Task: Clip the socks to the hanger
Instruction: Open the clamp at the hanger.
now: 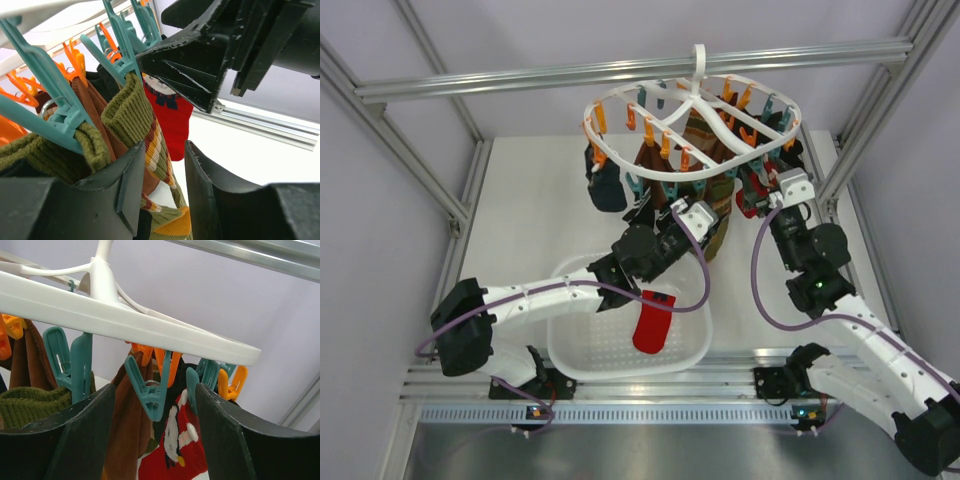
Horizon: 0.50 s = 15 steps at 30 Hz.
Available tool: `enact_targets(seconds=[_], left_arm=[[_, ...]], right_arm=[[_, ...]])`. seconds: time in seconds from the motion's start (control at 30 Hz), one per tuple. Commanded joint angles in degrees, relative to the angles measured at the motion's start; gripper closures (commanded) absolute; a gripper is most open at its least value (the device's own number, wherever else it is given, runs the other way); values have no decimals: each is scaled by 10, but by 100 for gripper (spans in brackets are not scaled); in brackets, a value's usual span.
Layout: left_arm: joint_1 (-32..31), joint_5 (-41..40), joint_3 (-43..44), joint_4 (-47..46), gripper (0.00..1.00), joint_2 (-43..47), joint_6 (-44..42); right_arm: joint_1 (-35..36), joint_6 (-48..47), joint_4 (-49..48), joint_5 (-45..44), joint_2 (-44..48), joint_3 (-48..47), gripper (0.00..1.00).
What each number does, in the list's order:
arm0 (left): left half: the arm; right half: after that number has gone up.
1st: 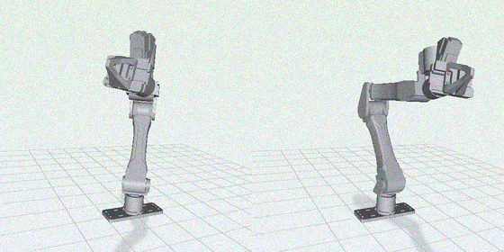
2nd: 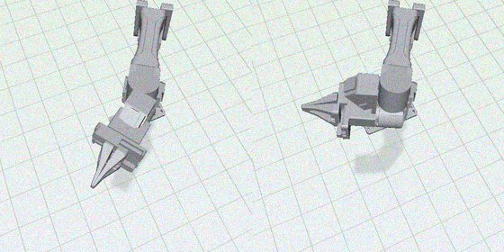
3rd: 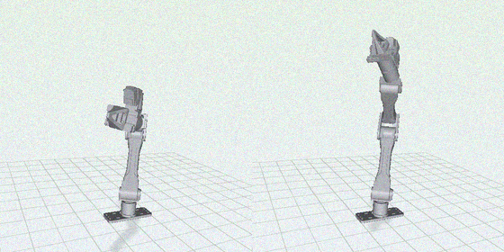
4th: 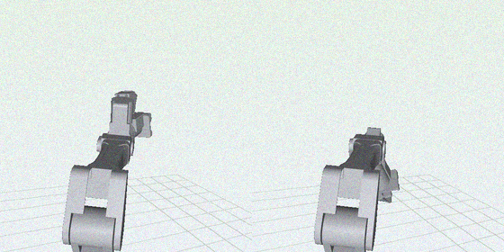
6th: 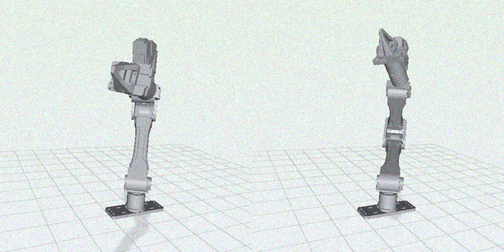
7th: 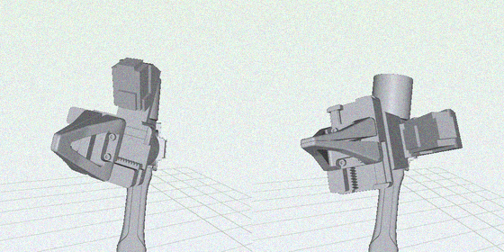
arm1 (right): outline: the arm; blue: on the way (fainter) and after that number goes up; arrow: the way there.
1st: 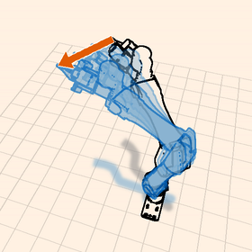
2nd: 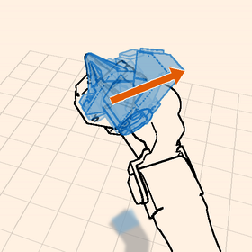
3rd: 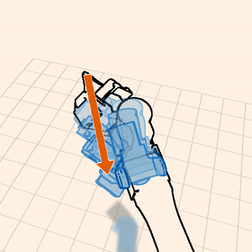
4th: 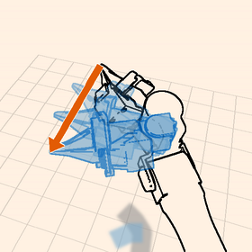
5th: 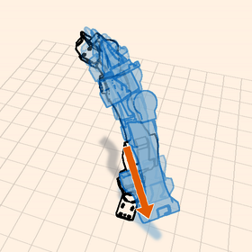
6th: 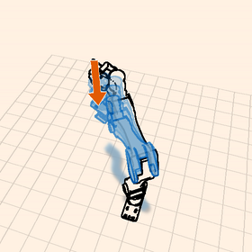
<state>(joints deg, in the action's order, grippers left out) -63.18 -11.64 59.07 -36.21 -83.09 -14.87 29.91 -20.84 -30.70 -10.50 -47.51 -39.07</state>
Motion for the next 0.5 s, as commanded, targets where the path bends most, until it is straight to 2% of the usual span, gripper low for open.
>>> enact_targets(seconds=[0.0, 0.47], left_arm=[[-3, -10, -5, -34, 57, 21, 5], [-2, -12, -8, -37, 57, 22, 5]], right_arm=[[13, -3, -38, -18, -9, -21, 35], [23, 12, -53, -31, -34, -50, 31]])
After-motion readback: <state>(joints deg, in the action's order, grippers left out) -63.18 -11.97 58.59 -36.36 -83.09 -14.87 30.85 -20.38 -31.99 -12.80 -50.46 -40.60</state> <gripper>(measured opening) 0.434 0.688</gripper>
